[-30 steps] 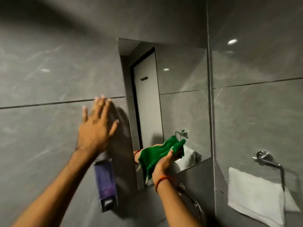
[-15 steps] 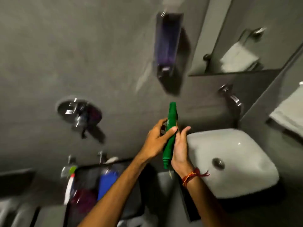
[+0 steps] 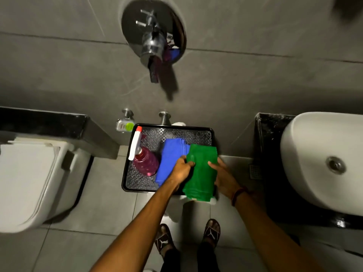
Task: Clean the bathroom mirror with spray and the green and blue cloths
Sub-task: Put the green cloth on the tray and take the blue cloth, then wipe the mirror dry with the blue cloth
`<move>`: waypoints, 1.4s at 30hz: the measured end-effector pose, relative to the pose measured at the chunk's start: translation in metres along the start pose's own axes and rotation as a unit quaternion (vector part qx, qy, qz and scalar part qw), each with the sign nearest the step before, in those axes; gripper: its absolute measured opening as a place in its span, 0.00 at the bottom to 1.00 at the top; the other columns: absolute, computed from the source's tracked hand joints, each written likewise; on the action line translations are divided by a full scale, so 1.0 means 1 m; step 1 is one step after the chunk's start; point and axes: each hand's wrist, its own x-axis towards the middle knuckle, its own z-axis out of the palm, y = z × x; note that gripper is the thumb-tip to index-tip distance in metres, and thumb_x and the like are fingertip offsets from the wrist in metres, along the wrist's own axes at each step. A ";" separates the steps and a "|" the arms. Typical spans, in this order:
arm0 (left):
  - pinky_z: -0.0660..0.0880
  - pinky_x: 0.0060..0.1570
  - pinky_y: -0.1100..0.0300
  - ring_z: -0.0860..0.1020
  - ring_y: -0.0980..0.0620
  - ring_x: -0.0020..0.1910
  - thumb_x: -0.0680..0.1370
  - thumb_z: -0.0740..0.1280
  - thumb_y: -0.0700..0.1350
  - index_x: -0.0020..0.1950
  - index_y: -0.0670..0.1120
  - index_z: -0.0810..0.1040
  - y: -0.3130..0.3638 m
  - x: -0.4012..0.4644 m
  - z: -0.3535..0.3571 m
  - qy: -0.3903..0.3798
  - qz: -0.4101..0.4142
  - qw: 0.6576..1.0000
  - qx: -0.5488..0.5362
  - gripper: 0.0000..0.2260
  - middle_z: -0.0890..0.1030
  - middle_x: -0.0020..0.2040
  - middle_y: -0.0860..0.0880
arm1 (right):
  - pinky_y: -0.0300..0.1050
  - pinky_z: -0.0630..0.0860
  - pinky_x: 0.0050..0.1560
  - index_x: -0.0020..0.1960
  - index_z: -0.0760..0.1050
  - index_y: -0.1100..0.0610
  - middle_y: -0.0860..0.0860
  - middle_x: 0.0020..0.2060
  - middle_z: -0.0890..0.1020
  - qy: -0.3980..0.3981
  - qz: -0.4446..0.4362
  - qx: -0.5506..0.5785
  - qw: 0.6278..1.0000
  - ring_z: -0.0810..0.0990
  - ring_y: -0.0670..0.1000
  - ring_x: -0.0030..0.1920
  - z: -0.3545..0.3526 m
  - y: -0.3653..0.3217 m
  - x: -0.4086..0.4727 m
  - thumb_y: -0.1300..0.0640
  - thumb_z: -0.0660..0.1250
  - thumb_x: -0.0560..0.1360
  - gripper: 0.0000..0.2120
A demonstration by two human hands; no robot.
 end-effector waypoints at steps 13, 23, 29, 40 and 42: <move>0.75 0.68 0.45 0.71 0.33 0.72 0.85 0.54 0.35 0.81 0.30 0.54 0.017 0.027 -0.011 0.251 -0.004 0.852 0.459 0.25 0.70 0.74 0.30 | 0.44 0.76 0.50 0.67 0.75 0.60 0.58 0.60 0.81 0.212 -0.121 -0.313 0.918 0.80 0.57 0.56 0.003 0.031 0.057 0.64 0.66 0.75 0.20; 0.74 0.66 0.44 0.77 0.32 0.68 0.81 0.64 0.43 0.67 0.37 0.75 0.094 -0.034 -0.018 0.205 0.092 0.919 0.325 0.16 0.77 0.69 0.33 | 0.51 0.80 0.47 0.59 0.80 0.60 0.58 0.53 0.84 0.106 -0.160 -0.106 0.976 0.83 0.58 0.50 0.006 -0.035 0.005 0.63 0.66 0.79 0.09; 0.70 0.57 0.55 0.77 0.38 0.62 0.78 0.68 0.41 0.65 0.39 0.76 0.249 -0.150 -0.006 0.212 0.378 0.867 0.248 0.16 0.76 0.62 0.38 | 0.35 0.78 0.46 0.67 0.78 0.46 0.43 0.64 0.82 -0.055 -0.280 0.124 0.950 0.82 0.34 0.58 0.016 -0.192 -0.085 0.49 0.58 0.84 0.15; 0.79 0.56 0.63 0.84 0.56 0.56 0.80 0.71 0.43 0.68 0.47 0.78 0.476 -0.359 0.062 0.057 0.733 0.637 0.230 0.16 0.85 0.57 0.50 | 0.60 0.72 0.72 0.72 0.76 0.57 0.61 0.68 0.80 -0.144 -0.437 0.382 0.801 0.79 0.62 0.68 -0.093 -0.405 -0.231 0.37 0.62 0.79 0.30; 0.75 0.60 0.60 0.82 0.51 0.61 0.79 0.71 0.45 0.67 0.45 0.79 0.521 -0.372 0.070 0.146 0.771 0.556 0.272 0.16 0.84 0.60 0.47 | 0.53 0.81 0.60 0.69 0.78 0.54 0.56 0.63 0.84 -0.073 -0.495 0.395 0.770 0.84 0.57 0.61 -0.127 -0.446 -0.248 0.37 0.63 0.79 0.28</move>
